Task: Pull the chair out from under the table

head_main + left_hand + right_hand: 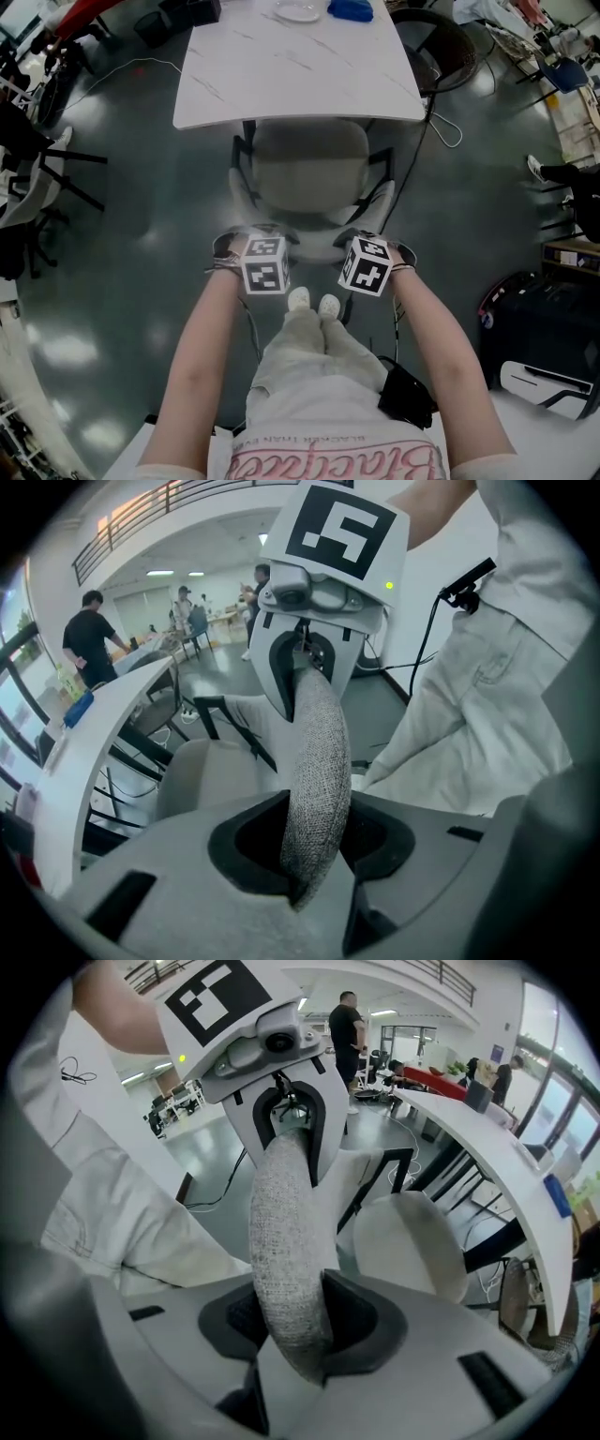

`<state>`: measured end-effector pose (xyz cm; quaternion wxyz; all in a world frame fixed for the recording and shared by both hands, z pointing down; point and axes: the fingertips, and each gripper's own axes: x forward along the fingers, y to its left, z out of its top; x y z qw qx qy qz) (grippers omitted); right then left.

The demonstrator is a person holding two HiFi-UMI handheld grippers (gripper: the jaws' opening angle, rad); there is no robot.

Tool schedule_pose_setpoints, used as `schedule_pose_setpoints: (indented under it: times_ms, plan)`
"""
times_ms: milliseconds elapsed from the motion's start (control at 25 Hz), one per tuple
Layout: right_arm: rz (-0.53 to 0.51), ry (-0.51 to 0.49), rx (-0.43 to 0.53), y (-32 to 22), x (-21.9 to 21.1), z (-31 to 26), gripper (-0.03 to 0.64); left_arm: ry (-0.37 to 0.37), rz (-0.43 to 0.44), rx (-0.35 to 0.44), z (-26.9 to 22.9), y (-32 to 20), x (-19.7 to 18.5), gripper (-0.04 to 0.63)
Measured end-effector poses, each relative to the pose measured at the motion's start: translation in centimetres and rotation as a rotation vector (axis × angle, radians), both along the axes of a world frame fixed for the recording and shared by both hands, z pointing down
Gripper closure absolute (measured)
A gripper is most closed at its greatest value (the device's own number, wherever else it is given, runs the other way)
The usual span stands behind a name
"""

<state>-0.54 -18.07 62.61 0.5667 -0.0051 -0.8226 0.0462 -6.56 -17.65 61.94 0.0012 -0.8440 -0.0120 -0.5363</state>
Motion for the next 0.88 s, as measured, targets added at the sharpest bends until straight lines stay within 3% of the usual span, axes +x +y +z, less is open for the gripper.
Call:
schedule_pose_setpoints:
  times_ms: [360, 880]
  plan:
    - [-0.004, 0.001, -0.022, 2.9, 0.3, -0.4, 0.495, 0.001, -0.021, -0.028, -0.4, 3.1, 0.4, 0.480]
    - [-0.046, -0.009, -0.032, 11.2, 2.4, -0.8, 0.492, -0.019, -0.075, -0.036, -0.6, 11.7, 2.5, 0.480]
